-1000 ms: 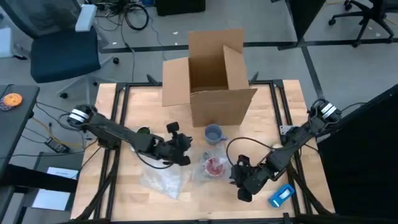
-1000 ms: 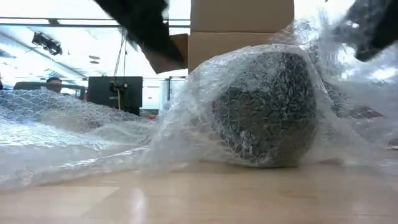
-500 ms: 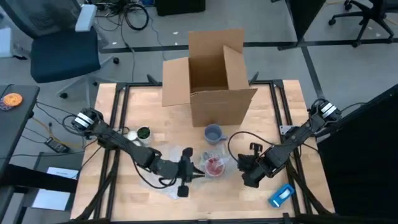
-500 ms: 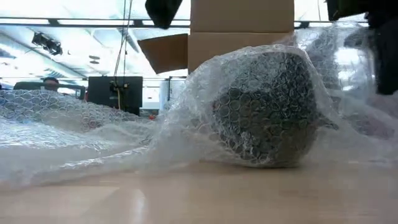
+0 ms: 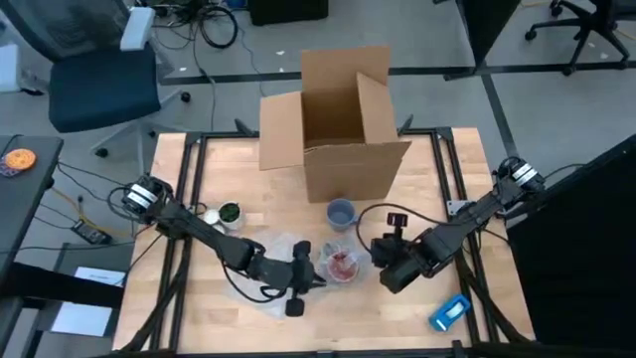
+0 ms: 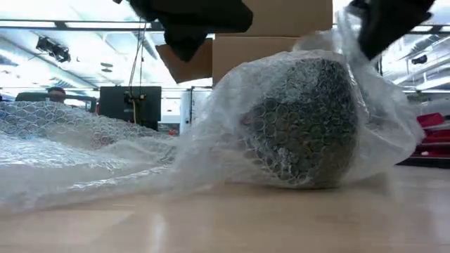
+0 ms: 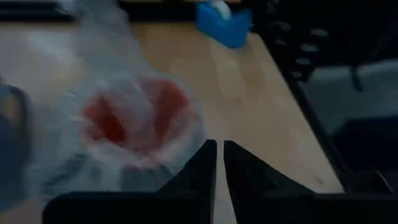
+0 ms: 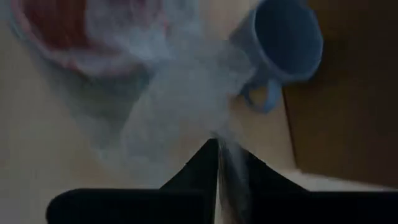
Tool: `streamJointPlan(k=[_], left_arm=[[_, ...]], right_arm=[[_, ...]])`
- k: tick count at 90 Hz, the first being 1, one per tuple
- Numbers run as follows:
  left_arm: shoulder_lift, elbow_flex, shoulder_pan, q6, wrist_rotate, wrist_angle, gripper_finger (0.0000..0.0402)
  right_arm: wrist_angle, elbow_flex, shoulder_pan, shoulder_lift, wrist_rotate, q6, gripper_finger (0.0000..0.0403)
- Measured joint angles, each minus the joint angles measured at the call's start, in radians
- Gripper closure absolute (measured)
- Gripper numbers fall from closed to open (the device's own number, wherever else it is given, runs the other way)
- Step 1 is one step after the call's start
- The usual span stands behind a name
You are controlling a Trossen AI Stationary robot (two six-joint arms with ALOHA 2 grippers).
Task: Wrap mug
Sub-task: Wrap the black mug with the top bubble wrap
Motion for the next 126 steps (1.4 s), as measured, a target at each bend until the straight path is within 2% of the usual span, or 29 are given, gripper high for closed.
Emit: streamJointPlan(k=[17,37,51,77,86,109,126], left_arm=[[0.000,0.000,0.000,-0.027,0.010,-0.020,0.0387],[0.018,0.000,-0.006,-0.136,0.134,-0.021,0.0387],[0.079,0.000,-0.009,-0.181,0.165,-0.024,0.0387],[0.119,-0.001,0.022,-0.190,0.027,-0.039,0.0387],[0.119,-0.001,0.031,-0.172,0.012,-0.057,0.0387],[0.119,-0.001,0.054,-0.170,-0.030,-0.174,0.0387],[0.118,-0.001,0.099,-0.140,-0.049,-0.234,0.0387]], right_arm=[[0.144,0.000,-0.032,0.002,0.005,-0.116,0.0403],[0.202,0.000,-0.034,0.002,-0.016,-0.141,0.0403],[0.317,0.000,-0.036,0.002,-0.064,-0.207,0.0403],[0.395,-0.007,-0.071,0.002,-0.113,-0.242,0.0403],[0.410,-0.029,-0.091,0.003,-0.135,-0.258,0.0403],[0.565,-0.100,-0.130,0.005,-0.266,-0.291,0.0403],[0.660,-0.102,-0.142,0.063,-0.380,-0.293,0.0403]])
